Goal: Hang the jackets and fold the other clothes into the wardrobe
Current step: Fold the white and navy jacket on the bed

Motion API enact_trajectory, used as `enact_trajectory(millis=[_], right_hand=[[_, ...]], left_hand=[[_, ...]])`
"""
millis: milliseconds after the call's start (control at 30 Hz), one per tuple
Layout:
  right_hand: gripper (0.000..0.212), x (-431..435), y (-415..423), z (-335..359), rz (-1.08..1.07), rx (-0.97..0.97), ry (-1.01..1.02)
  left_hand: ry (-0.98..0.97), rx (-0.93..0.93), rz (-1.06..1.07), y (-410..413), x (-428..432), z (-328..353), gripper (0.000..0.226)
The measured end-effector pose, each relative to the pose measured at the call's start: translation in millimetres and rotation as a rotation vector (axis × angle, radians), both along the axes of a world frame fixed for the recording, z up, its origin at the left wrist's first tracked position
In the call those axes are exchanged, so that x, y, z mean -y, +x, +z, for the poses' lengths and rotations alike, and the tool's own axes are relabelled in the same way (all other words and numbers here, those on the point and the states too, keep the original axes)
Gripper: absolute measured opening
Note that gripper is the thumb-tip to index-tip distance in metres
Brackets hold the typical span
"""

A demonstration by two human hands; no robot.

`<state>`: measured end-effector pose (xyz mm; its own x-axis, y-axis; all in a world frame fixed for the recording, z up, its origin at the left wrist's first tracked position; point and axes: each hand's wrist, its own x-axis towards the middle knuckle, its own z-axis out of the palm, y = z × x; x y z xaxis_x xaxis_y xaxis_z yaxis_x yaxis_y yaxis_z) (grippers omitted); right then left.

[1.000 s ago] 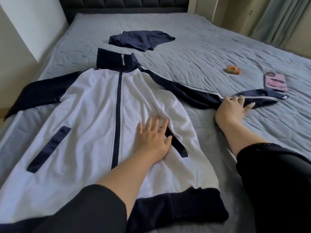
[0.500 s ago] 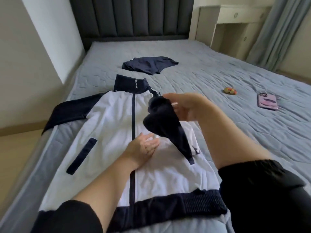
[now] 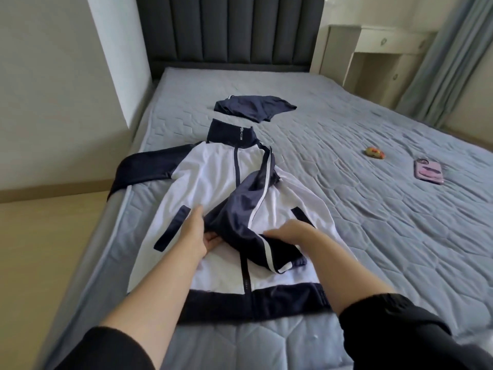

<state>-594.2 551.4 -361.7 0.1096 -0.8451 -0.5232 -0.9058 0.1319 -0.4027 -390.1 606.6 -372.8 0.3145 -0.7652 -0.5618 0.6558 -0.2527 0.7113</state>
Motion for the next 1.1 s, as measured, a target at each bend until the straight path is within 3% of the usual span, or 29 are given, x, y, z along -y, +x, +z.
enact_trajectory(millis=[67, 167, 267, 300, 367, 467, 567, 733, 833, 900, 967, 1033, 1067, 1100], right_hand=[[0.076, -7.8, 5.6, -2.6, 0.074, -0.065, -0.082], [0.038, -10.3, 3.1, 2.6, 0.031, 0.041, -0.026], [0.018, -12.2, -2.1, 15.0, -0.151, 0.365, 0.184], [0.012, -12.5, -4.1, 19.1, -0.208, 0.466, 0.226], [0.011, -8.7, -8.4, 25.7, -0.340, 0.642, 0.213], [0.019, 0.4, -12.6, 37.2, -0.464, 0.804, 0.132], [0.021, 2.3, -12.1, 46.8, -0.444, 0.730, 0.110], [0.010, -2.8, -19.7, 47.5, -0.210, 0.529, 0.247], [0.012, -7.6, -23.9, 43.5, 0.057, 0.141, 0.287], [0.019, -9.6, -21.5, 37.6, 0.162, -0.089, 0.227], [0.024, -7.6, -18.7, 29.2, 0.126, -0.069, 0.192], [0.025, -6.2, -16.7, 24.3, 0.028, 0.011, 0.174], [0.024, -4.1, -16.6, 22.3, -0.025, 0.035, 0.150], [0.021, -1.3, -17.1, 20.4, -0.076, 0.056, 0.116]], left_hand=[[0.021, 0.183, -0.139, -2.0, -3.5, 1.2, 0.014], [0.125, 0.468, -0.343, -3.4, -10.2, -0.7, 0.031], [0.139, 1.340, -0.355, -0.1, -11.8, -8.4, 0.047], [0.022, 1.464, -0.270, -3.8, -13.4, -3.4, 0.042], [-0.233, 1.333, -0.204, -10.6, -12.0, 11.3, 0.023], [-0.373, 0.892, -0.632, -19.3, -11.7, 30.8, 0.020], [-0.333, 0.949, -1.021, -21.7, -12.1, 32.1, 0.031], [-0.114, 1.068, -0.833, -32.8, -15.4, 15.0, 0.039], [-0.023, 1.249, -0.861, -47.6, -20.7, 2.4, 0.044], [-0.003, 1.450, -0.884, -56.2, -22.0, -5.8, 0.036], [0.015, 1.577, -0.862, -62.4, -21.9, -10.8, 0.018], [-0.021, 1.539, -0.818, -65.0, -20.2, -10.6, 0.001], [-0.053, 1.416, -0.778, -64.6, -18.7, -8.9, 0.006], [-0.099, 1.167, -0.707, -61.3, -16.2, -5.9, 0.011]])
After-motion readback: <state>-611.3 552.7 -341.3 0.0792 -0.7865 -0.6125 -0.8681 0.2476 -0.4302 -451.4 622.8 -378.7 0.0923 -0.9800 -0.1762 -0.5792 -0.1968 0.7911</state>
